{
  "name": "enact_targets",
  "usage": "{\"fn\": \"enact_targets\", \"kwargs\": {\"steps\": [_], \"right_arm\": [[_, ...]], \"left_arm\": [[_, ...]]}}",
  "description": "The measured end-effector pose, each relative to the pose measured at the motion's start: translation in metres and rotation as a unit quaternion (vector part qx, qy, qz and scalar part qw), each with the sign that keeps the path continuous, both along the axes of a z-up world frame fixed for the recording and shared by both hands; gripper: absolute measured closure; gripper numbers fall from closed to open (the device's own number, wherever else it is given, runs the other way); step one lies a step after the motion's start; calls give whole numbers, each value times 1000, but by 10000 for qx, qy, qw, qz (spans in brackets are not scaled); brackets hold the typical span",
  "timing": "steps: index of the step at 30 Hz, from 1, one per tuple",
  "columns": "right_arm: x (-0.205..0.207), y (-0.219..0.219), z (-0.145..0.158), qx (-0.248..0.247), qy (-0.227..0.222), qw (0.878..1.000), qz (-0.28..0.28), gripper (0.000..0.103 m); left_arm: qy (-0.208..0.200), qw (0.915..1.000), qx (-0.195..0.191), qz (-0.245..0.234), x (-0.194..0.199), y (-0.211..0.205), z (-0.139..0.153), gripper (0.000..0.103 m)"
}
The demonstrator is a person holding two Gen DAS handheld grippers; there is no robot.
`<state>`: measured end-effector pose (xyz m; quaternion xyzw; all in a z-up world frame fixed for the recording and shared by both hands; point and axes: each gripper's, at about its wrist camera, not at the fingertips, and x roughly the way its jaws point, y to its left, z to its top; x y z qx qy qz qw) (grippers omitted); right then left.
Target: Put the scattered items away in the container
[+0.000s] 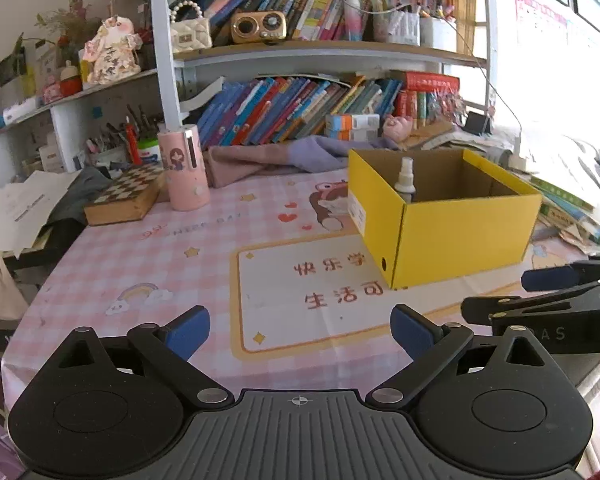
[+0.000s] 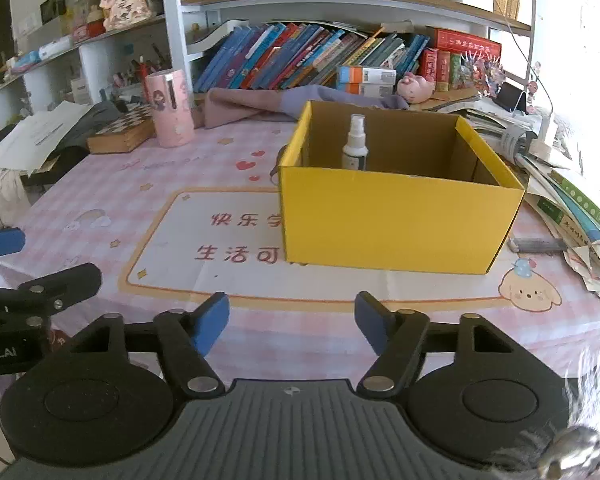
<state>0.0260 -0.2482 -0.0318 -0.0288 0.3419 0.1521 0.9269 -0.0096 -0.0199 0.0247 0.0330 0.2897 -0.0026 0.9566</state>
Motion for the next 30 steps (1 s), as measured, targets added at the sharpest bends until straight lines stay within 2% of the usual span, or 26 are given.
{"fn": "enact_targets", "kwargs": {"steps": [7,13,30], "right_arm": [[-10,3,-1,69,113,9999,-29,27],[-14,7,-3,59,201,9998,-38,23],[-13,10,-2,7,198,9998,-9,20]], "left_arm": [[98,9997,114,-192,-10,0,-4,4],[240,9996,142,-82,-12,3,-9,4],[373,9992,41,-131,-9,10,-12,4]]}}
